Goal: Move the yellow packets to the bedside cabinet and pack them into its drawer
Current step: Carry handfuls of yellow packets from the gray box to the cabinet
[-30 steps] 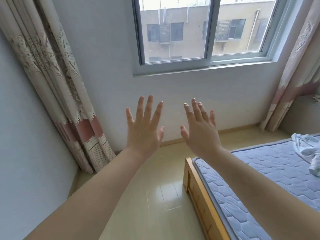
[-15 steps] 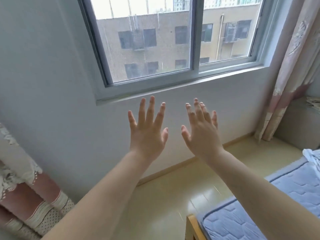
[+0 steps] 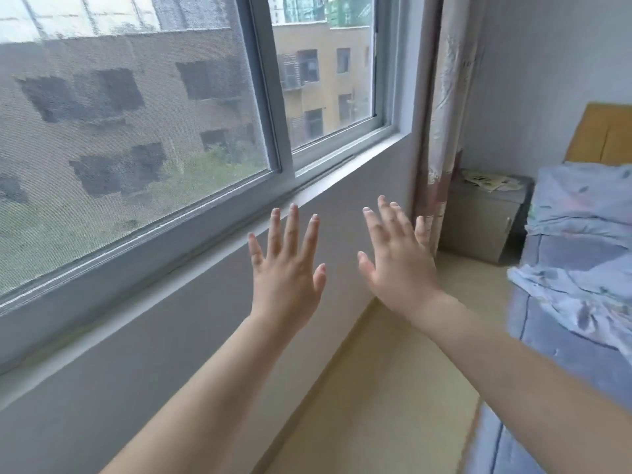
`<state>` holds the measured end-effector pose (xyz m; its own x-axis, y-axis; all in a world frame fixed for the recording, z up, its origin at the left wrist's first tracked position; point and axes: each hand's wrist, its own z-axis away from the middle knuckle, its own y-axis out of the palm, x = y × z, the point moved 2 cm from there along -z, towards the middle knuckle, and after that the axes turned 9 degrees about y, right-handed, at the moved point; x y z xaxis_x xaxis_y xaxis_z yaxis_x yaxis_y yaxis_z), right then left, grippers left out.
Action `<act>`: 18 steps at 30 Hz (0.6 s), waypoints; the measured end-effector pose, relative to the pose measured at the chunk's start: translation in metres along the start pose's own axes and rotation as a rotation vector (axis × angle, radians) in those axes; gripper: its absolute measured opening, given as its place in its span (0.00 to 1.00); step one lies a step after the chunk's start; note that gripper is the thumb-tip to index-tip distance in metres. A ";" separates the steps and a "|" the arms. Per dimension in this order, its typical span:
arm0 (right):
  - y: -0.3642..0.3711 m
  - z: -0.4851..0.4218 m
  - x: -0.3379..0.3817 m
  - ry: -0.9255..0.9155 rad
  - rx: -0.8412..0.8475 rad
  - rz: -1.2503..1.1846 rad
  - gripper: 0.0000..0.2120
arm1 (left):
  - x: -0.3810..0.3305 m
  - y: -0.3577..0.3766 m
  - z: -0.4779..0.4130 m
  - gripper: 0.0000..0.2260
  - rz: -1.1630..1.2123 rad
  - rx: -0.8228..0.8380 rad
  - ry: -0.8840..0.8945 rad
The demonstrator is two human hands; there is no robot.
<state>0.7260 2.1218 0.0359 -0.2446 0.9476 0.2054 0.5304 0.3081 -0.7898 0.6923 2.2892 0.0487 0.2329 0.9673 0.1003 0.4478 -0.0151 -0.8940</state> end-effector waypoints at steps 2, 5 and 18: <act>0.016 -0.028 -0.019 0.064 -0.006 0.059 0.32 | 0.000 0.025 -0.045 0.33 0.066 0.003 0.052; 0.040 -0.066 -0.059 0.146 -0.004 0.148 0.33 | -0.014 0.066 -0.110 0.32 0.142 0.003 0.150; 0.131 -0.266 -0.326 0.433 0.012 0.254 0.32 | -0.151 0.226 -0.445 0.35 0.160 -0.139 0.535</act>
<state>1.0905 1.8754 0.0193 0.2513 0.9414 0.2250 0.5197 0.0649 -0.8519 1.1420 2.0269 0.0260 0.6948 0.6885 0.2080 0.4724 -0.2187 -0.8538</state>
